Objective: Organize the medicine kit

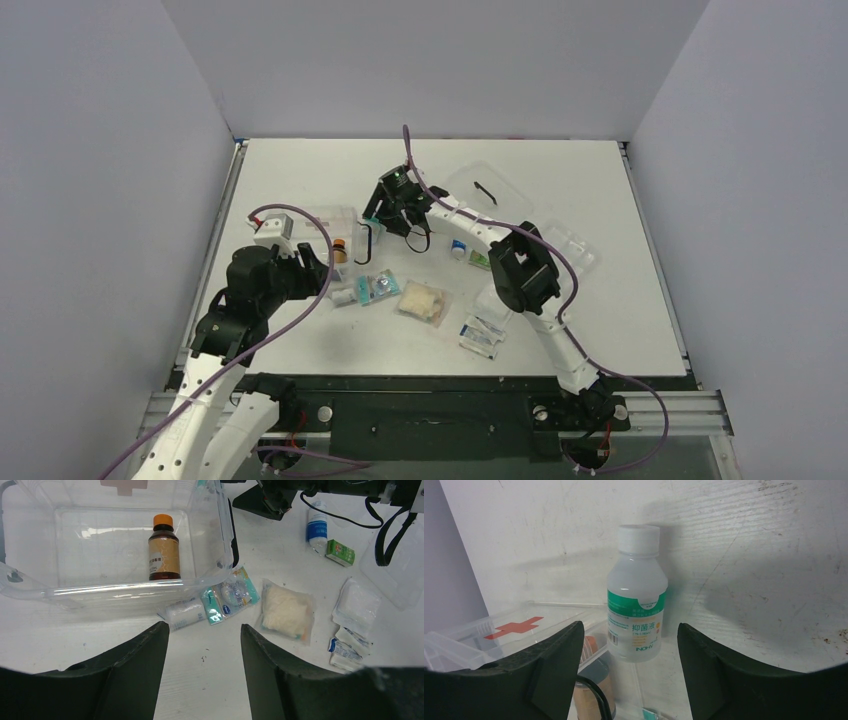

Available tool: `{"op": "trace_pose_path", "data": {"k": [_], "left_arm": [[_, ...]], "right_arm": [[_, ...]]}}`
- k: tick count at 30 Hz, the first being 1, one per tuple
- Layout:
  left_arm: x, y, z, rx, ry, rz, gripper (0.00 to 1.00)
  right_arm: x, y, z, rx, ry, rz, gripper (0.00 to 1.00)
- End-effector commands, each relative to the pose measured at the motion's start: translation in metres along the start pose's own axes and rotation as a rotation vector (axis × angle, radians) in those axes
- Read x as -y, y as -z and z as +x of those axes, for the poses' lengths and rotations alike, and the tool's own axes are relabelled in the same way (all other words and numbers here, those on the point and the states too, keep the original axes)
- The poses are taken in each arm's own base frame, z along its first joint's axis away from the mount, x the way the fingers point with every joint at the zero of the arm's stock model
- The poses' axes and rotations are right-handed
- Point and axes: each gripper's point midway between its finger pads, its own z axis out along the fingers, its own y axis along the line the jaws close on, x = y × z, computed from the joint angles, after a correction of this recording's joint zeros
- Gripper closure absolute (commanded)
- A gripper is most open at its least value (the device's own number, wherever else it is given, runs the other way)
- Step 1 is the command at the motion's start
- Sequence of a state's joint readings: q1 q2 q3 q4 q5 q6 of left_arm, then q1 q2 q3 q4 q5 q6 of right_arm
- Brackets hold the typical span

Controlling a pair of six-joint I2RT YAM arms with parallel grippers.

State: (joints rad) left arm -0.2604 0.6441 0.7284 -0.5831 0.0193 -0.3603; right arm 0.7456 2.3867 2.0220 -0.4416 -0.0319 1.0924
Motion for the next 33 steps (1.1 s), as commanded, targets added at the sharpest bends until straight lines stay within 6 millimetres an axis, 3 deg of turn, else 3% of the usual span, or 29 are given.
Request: {"op": "trace_pose_path", "data": {"k": [1, 8, 14, 19, 23, 27, 30, 33], "left_arm": [[0.005, 0.001, -0.014, 0.058, 0.007, 0.016, 0.48], [0.005, 0.001, -0.013, 0.056, 0.008, 0.019, 0.47], [0.006, 0.001, -0.013, 0.054, 0.006, 0.021, 0.48], [0.006, 0.001, -0.013, 0.055, 0.005, 0.021, 0.47], [0.006, 0.001, -0.012, 0.054, 0.006, 0.02, 0.47], [0.006, 0.001, -0.012, 0.054, 0.006, 0.021, 0.47], [0.006, -0.001, -0.011, 0.044, 0.009, 0.021, 0.47], [0.008, -0.004, -0.009, 0.027, 0.008, 0.031, 0.47]], "right_arm": [[-0.021, -0.002, -0.003, 0.003, -0.019, -0.073, 0.36], [-0.021, -0.014, 0.016, -0.037, -0.016, -0.076, 0.37], [-0.014, -0.02, 0.022, -0.045, -0.018, -0.058, 0.4], [-0.011, -0.018, 0.021, -0.042, -0.015, -0.052, 0.53], [-0.009, -0.015, 0.02, -0.04, -0.014, -0.051, 0.72], [-0.018, 0.0, 0.011, -0.025, -0.013, -0.096, 0.9], [-0.016, 0.013, 0.004, -0.006, 0.002, -0.113, 0.95], [-0.016, 0.041, -0.008, 0.025, 0.032, -0.138, 0.97]]}}
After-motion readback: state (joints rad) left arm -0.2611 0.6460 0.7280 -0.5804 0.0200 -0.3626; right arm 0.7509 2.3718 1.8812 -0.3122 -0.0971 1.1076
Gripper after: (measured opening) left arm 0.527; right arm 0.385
